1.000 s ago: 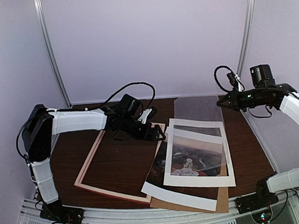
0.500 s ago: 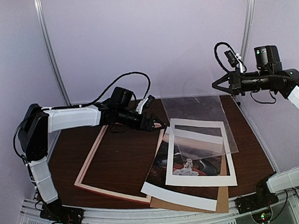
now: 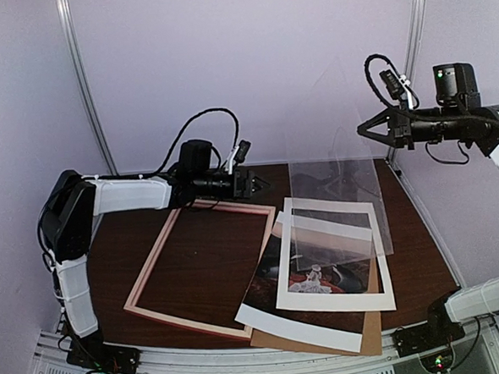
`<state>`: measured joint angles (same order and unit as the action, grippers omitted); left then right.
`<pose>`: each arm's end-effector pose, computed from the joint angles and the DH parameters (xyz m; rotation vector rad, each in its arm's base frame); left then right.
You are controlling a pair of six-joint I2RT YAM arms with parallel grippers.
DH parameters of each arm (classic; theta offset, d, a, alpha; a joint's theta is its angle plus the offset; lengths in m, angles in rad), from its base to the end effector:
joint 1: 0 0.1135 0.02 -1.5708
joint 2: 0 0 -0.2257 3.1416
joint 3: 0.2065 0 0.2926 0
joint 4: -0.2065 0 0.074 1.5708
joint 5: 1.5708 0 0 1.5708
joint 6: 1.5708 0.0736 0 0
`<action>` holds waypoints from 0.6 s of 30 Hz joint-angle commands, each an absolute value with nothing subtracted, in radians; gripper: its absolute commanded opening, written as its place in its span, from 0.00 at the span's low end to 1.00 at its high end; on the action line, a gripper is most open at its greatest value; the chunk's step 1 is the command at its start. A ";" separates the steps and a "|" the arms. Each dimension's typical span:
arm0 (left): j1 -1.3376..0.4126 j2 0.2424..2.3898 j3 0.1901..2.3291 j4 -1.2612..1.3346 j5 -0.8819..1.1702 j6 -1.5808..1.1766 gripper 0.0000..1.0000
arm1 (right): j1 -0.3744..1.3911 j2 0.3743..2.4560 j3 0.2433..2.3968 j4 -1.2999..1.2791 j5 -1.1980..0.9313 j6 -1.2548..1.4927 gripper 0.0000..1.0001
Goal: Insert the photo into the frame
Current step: Pass from the right arm to the left
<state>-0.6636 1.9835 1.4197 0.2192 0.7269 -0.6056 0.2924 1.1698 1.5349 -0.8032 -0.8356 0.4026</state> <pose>0.3685 -0.3502 0.1743 0.6137 2.0529 -1.4973 0.2617 0.1358 0.4273 -0.4542 2.0312 1.2699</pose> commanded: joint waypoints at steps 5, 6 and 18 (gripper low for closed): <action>-0.662 2.165 1.553 0.555 0.820 -0.832 0.94 | 0.309 1.186 1.608 -0.799 -0.865 0.436 0.00; -0.663 2.181 1.562 0.589 0.829 -0.862 0.94 | 0.310 1.188 1.612 -0.799 -0.866 0.437 0.00; -0.695 2.334 1.721 0.792 0.943 -1.105 0.91 | 0.314 1.196 1.607 -0.808 -0.843 0.427 0.00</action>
<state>-0.6735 2.3093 1.6615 0.6724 0.8795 -1.0241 0.3080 1.2003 1.5871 -0.8230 -0.8448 0.4301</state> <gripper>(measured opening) 0.934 0.006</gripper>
